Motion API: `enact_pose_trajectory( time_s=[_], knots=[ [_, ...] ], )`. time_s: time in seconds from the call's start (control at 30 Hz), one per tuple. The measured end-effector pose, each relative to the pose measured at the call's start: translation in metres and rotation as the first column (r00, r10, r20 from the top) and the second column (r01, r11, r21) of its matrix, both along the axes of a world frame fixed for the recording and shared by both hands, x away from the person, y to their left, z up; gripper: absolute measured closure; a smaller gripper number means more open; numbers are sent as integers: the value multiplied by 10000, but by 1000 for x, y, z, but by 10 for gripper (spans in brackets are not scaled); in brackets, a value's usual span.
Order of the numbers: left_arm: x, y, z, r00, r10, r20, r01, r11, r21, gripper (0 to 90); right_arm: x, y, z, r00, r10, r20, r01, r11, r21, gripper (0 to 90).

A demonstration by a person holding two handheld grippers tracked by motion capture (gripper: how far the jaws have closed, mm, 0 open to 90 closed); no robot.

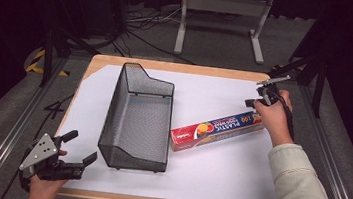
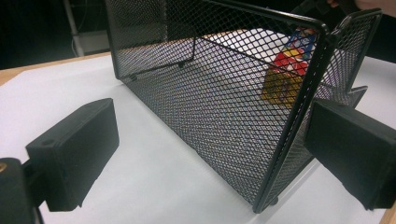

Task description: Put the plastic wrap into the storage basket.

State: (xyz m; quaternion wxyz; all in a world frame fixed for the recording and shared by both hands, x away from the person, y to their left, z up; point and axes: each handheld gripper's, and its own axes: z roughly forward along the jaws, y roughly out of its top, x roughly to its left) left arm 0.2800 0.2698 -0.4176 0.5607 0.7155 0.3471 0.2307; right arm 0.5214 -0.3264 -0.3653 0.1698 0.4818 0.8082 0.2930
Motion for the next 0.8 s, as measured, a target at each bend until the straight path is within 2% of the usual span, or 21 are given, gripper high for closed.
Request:
enact_pose_trajectory(
  time_s=[0.17,0.27,0.37,0.47,0.57,0.67,0.7,0.8],
  knots=[
    [0,0,0,10000,29,-22,-29,10000,-8,41,10,-7,-11,9987,-477,-177,479,9987,149,900],
    [0,-1,-1,10000,32,-38,-32,10000,7,42,17,-10,-18,9966,-660,-486,650,9976,-235,900],
    [0,-1,-1,10000,60,-53,-60,10000,3,42,20,-13,-21,9940,-829,-718,812,9963,-268,900],
    [0,0,-1,10000,61,-35,-61,10000,24,41,22,-15,-25,9887,-1041,-1079,988,9937,-533,900],
    [0,-1,-1,10000,43,-16,-43,10000,23,42,22,-18,-25,9855,-1135,-1262,1084,9930,-470,900],
    [-1,-1,-1,10000,49,-10,-49,10000,-3,42,23,-13,-23,9815,-1144,-1535,985,9893,-1077,900],
    [-1,0,-1,10000,24,-30,-24,10000,2,42,23,-13,-23,9815,-1144,-1535,985,9893,-1077,900],
    [0,0,-1,10000,23,-40,-24,10000,-28,41,22,-13,-21,9729,-1190,-1980,933,9865,-1346,900]
  ],
)
